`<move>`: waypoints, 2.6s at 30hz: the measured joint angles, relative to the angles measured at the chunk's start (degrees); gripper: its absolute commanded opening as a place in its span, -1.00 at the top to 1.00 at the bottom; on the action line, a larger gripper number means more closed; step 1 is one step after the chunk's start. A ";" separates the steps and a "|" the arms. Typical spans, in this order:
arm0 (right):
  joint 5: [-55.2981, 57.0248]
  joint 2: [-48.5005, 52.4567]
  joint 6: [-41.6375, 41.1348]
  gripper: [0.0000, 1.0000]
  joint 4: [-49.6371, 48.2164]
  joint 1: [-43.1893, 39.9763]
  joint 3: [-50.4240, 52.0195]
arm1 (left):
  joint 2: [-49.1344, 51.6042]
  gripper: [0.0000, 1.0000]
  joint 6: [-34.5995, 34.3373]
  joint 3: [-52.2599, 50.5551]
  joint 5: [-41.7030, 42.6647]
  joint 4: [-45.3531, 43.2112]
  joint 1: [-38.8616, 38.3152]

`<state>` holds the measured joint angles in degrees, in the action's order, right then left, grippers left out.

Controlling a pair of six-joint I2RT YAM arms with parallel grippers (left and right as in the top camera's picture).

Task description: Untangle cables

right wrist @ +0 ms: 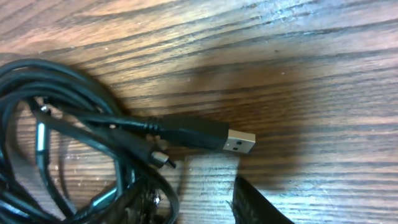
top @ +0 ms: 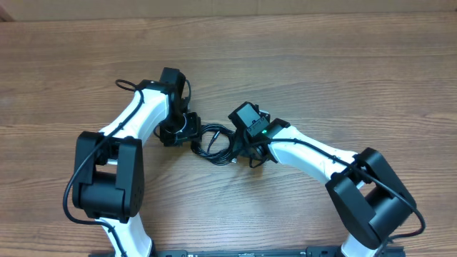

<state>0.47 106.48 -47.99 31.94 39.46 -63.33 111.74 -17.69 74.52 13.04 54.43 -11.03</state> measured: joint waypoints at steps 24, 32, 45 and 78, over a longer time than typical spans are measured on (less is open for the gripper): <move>4.13 3.43 8.07 0.46 24.46 -8.96 -9.84 | -0.52 0.31 -1.62 -5.27 1.97 -13.81 -0.52; -1.57 3.54 14.51 0.24 21.81 -10.60 -9.84 | -0.52 0.31 -1.66 -5.33 2.40 -13.84 -0.52; -10.05 3.65 14.53 0.25 19.19 -7.15 -9.70 | -0.39 0.49 -1.68 -6.19 9.70 -13.05 -0.50; 19.41 4.57 9.97 0.12 20.98 -8.48 -9.25 | 0.48 0.89 0.11 -7.06 27.45 -16.83 7.65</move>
<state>19.88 111.04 -38.02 52.93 30.98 -72.58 112.22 -17.58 67.46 40.49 37.60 -3.38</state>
